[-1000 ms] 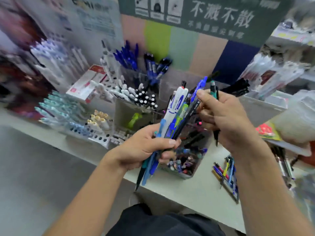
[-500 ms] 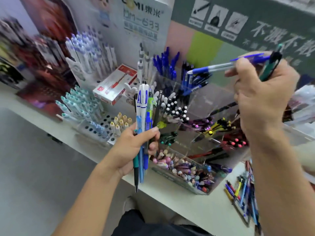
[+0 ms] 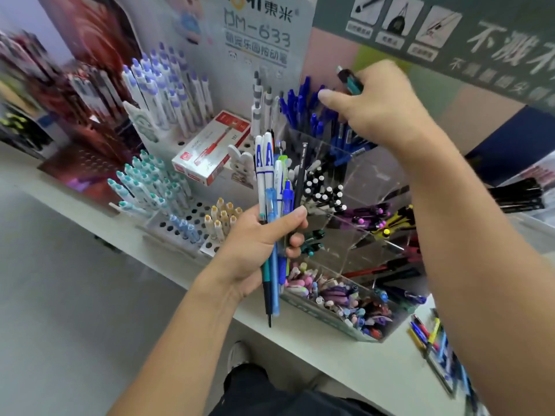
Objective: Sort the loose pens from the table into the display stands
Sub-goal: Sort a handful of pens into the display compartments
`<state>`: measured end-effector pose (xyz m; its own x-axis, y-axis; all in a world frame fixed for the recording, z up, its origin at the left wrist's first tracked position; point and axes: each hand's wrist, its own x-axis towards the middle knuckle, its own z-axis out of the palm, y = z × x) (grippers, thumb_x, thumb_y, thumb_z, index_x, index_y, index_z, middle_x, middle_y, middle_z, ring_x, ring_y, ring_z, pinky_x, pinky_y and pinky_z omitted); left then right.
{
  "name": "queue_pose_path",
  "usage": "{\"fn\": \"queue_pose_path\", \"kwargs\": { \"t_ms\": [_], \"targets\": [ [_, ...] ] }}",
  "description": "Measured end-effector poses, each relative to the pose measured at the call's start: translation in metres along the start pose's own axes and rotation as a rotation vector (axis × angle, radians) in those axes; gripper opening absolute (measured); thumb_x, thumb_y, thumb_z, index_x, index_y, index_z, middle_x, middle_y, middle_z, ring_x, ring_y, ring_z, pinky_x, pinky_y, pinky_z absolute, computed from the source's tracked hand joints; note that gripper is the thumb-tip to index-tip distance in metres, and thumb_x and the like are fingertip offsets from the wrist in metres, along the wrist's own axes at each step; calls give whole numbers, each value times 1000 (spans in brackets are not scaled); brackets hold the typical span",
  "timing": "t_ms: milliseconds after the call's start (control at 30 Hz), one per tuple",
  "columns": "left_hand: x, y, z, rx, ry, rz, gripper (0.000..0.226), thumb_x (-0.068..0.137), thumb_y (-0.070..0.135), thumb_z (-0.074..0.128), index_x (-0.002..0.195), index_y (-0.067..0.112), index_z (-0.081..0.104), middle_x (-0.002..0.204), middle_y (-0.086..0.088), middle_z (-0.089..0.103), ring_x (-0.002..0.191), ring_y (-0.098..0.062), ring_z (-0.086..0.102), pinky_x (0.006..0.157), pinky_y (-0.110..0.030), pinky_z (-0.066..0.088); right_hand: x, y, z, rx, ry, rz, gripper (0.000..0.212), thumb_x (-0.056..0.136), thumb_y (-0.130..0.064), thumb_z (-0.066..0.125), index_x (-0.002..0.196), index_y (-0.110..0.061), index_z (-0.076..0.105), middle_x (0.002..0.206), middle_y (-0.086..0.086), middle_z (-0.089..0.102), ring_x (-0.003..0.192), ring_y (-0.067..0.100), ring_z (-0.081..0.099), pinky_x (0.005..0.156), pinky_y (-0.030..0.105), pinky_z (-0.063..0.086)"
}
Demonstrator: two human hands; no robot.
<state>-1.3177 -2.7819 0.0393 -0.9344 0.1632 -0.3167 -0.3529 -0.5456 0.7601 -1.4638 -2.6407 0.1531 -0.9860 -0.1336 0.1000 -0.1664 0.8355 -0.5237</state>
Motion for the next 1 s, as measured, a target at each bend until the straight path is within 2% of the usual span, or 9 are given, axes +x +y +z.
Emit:
{"fn": "queue_pose_path", "kwargs": {
  "t_ms": [67, 200, 367, 433, 533, 733, 867, 933, 1000],
  "targets": [
    [0, -1, 3, -19, -27, -8, 22, 81, 16, 71, 92, 7, 55, 78, -6, 58, 58, -12, 50, 48, -20, 43, -28, 8, -9, 118, 137, -56, 39, 88, -46, 72, 82, -7, 67, 69, 2, 62, 58, 10, 49, 56, 28, 43],
    [1, -6, 19, 28, -80, -29, 21, 85, 9, 67, 101, 8, 53, 76, -4, 53, 57, -12, 47, 48, -19, 40, -90, 22, 6, 289, -242, -1, 30, 77, -40, 86, 75, -13, 73, 57, 1, 65, 49, 6, 48, 51, 32, 49],
    [3, -14, 39, 126, -87, -9, 29, 93, 4, 60, 120, 11, 58, 75, -1, 56, 62, -12, 51, 51, -21, 44, -93, 46, 16, 389, -310, 119, 21, 76, -23, 88, 79, -7, 74, 69, 11, 73, 60, 14, 62, 70, 51, 61],
    [3, -14, 42, 76, -105, -11, 32, 88, 14, 62, 120, 12, 59, 80, -5, 57, 65, -14, 53, 54, -22, 46, -94, 51, 9, 480, -336, 139, 19, 80, -17, 85, 80, -4, 72, 67, 16, 69, 56, 15, 56, 59, 46, 55],
    [4, -10, 46, -31, -69, -5, 29, 88, 21, 60, 113, 6, 59, 84, -9, 57, 65, -17, 54, 52, -23, 48, -95, 53, -1, 637, -335, 134, 12, 85, -11, 78, 79, -5, 70, 51, 1, 51, 42, 8, 36, 42, 22, 32],
    [9, -5, 36, -85, 106, 70, 22, 98, 20, 57, 116, 6, 56, 75, -5, 61, 59, -15, 56, 49, -23, 49, -95, 29, -22, 598, -85, -80, 11, 88, -10, 75, 86, -3, 67, 69, 3, 60, 54, 7, 46, 49, 19, 39],
    [3, -8, 15, -23, 136, 113, 10, 103, 15, 53, 113, 14, 52, 74, -1, 53, 58, -11, 46, 47, -18, 41, -77, 19, -52, 439, 350, -269, 13, 93, -25, 70, 94, -13, 67, 86, 10, 66, 67, 20, 56, 59, 27, 47],
    [-1, -13, 5, 94, 166, 144, 4, 103, 14, 54, 106, 16, 52, 75, -1, 53, 58, -12, 46, 48, -19, 40, -57, 13, -47, 301, 527, -305, 18, 92, -28, 68, 99, -11, 66, 87, 4, 64, 72, 11, 55, 66, 17, 44],
    [-5, -17, -2, 165, 192, 159, 3, 102, 14, 55, 101, 16, 53, 77, -2, 54, 58, -13, 46, 48, -21, 40, -35, 8, -26, 178, 478, -292, 18, 92, -27, 68, 102, -12, 66, 90, -5, 61, 77, 4, 54, 70, 11, 44]
  ]
}}
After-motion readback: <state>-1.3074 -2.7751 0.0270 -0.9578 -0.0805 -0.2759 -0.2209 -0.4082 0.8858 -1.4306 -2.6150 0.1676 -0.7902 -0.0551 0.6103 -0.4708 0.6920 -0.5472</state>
